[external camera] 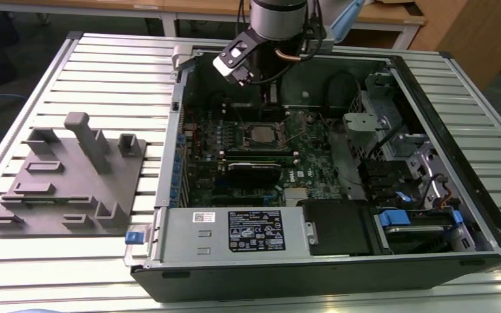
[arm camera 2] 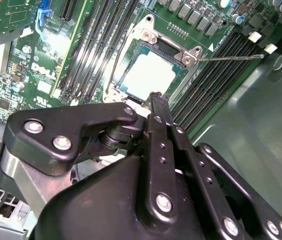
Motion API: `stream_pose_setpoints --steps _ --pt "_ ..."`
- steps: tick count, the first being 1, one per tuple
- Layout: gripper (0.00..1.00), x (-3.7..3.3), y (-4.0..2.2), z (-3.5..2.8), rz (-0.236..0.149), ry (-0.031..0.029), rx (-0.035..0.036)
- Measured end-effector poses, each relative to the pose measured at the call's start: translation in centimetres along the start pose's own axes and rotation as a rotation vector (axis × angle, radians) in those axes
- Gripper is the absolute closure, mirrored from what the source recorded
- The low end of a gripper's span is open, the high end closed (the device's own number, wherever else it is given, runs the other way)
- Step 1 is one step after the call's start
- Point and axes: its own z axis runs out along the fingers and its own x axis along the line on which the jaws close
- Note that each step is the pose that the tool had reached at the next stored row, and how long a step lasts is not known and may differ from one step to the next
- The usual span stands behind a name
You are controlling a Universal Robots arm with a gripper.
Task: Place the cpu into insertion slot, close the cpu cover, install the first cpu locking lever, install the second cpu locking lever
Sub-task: 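Close the cpu cover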
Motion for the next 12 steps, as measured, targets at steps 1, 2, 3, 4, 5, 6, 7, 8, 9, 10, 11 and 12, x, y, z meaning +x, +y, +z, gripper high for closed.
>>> stream_pose_setpoints --steps 1,2,3,4,5,6,7,8,9,10,11,12 --pt "0.9 0.0 0.01 -0.16 0.0 0.0001 -0.0001" --pt "0.9 0.01 0.02 -0.32 0.0 0.0001 -0.0001" --pt "0.9 0.01 0.02 -0.48 0.0 0.0001 0.0" --pt "0.9 0.01 0.03 -0.65 0.0 0.0 0.0001" --pt "0.9 0.02 0.04 -0.79 0.0 0.0001 0.0" --pt "0.9 0.02 0.04 -0.88 0.0 0.0001 -0.0001" --pt "0.9 0.02 0.04 -0.9 0.0 0.0002 -0.0001" --pt "0.9 0.02 0.04 -0.9 0.0 0.0002 -0.0001" --pt "0.9 0.02 0.04 -0.9 0.0 0.0004 -0.0002" --pt "0.9 0.02 0.04 -0.91 0.0 0.0003 -0.0002" --pt "0.9 0.02 0.04 -0.92 0.0 0.0001 -0.0001" --pt "0.9 0.02 0.04 -0.92 0.0 0.0001 0.0"
